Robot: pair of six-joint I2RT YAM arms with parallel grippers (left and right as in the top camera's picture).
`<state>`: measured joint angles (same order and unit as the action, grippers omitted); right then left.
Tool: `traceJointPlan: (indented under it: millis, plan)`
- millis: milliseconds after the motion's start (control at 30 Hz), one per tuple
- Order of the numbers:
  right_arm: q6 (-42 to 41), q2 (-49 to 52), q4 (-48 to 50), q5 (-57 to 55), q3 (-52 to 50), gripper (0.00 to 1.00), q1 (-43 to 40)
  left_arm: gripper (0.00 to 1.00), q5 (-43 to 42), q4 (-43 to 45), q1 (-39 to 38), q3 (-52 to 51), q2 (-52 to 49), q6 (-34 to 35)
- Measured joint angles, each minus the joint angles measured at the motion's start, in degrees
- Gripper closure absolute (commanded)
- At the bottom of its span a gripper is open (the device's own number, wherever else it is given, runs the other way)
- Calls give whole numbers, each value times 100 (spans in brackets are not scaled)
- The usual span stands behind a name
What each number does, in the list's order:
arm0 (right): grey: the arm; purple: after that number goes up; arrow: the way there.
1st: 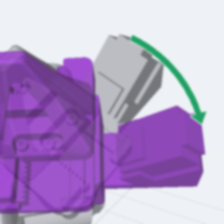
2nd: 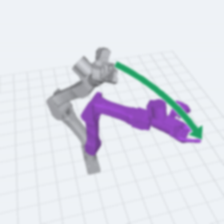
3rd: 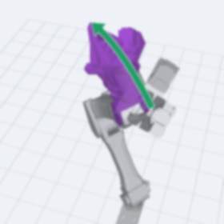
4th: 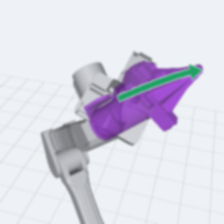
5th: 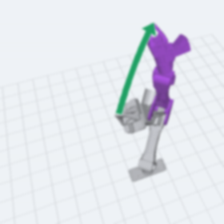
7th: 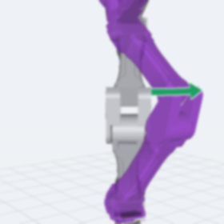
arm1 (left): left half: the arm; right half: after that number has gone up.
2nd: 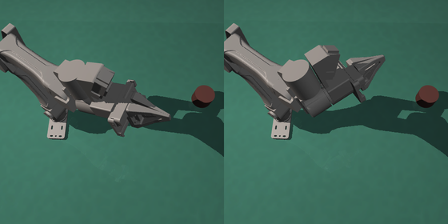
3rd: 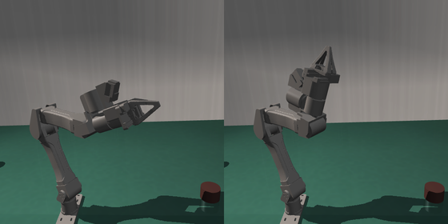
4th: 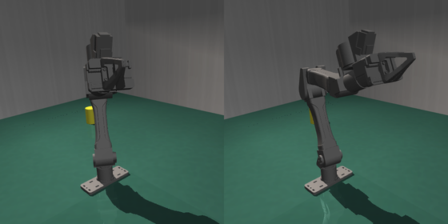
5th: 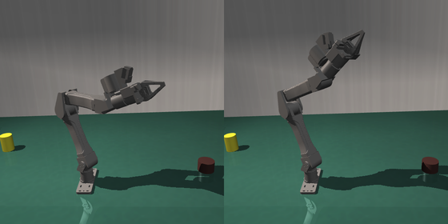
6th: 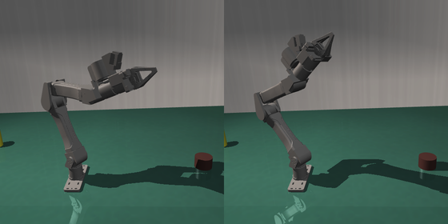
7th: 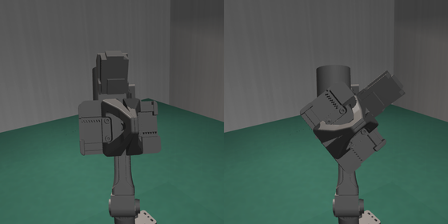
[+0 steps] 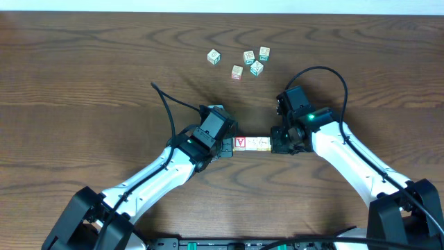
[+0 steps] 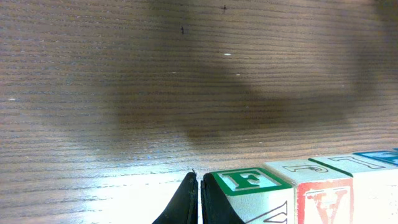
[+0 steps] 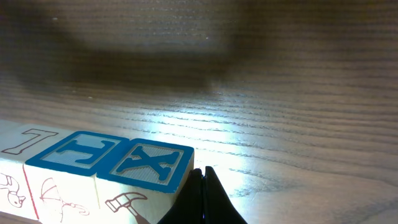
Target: Lift 5 blocks
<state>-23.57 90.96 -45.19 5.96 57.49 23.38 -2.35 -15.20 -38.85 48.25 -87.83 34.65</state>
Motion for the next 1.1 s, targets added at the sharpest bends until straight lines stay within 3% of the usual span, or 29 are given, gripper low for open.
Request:
traceJointPlan:
  millis: [1100]
  plan:
    - [15, -17, -199, 2, 227, 99, 0, 93, 109, -7, 0, 0, 229, -59]
